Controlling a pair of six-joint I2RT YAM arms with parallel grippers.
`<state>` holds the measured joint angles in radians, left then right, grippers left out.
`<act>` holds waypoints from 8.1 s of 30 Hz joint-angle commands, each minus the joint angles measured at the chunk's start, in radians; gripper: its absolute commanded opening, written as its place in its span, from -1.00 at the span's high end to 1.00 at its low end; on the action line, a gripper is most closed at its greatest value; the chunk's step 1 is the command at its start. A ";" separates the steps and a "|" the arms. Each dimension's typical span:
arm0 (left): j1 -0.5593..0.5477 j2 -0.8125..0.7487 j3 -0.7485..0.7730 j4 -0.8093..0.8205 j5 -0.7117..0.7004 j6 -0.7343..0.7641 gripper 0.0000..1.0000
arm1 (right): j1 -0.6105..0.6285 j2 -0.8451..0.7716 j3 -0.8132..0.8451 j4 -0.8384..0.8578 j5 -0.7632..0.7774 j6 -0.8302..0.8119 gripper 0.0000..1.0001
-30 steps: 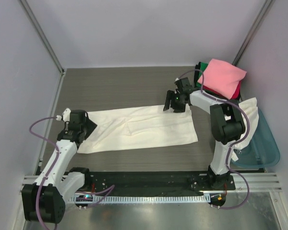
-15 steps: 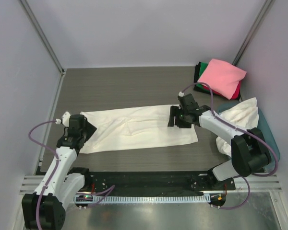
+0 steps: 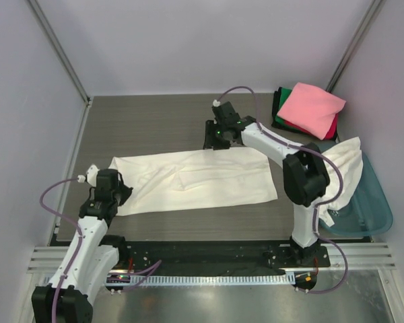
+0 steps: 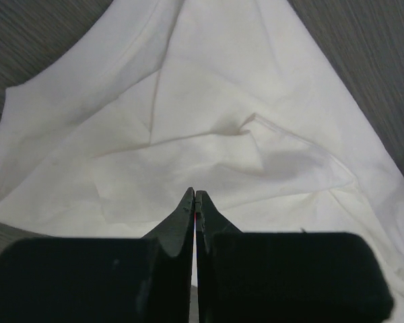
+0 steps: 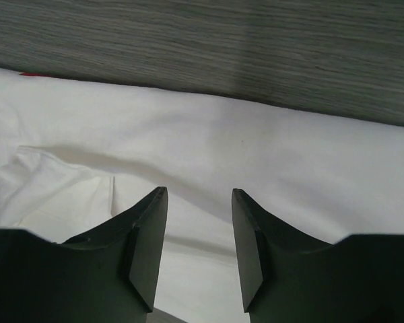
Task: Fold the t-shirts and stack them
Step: Fold the tshirt
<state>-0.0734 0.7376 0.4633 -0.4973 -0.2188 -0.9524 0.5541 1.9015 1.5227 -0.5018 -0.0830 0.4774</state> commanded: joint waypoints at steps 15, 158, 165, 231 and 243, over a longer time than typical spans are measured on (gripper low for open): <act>-0.005 -0.152 -0.081 -0.084 0.042 -0.032 0.99 | 0.204 0.136 0.036 -0.044 0.044 0.086 0.18; -0.405 -0.046 -0.054 -0.141 0.199 -0.121 -0.16 | 0.358 -0.782 -0.855 0.089 0.130 0.610 -0.29; -0.422 -0.058 -0.121 -0.133 0.185 -0.144 -0.11 | 0.448 -0.776 -1.009 0.233 0.129 0.693 -0.19; -0.431 0.503 0.662 -0.155 -0.027 0.135 1.00 | -0.009 -0.495 -0.409 0.060 0.011 0.175 0.97; -0.230 0.882 0.943 -0.127 0.107 0.234 1.00 | -0.164 -0.133 -0.064 0.048 -0.118 0.087 0.98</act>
<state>-0.3305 1.5784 1.3441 -0.6537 -0.1505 -0.7670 0.4118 1.7195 1.3754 -0.4492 -0.1528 0.6151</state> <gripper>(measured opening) 0.008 0.028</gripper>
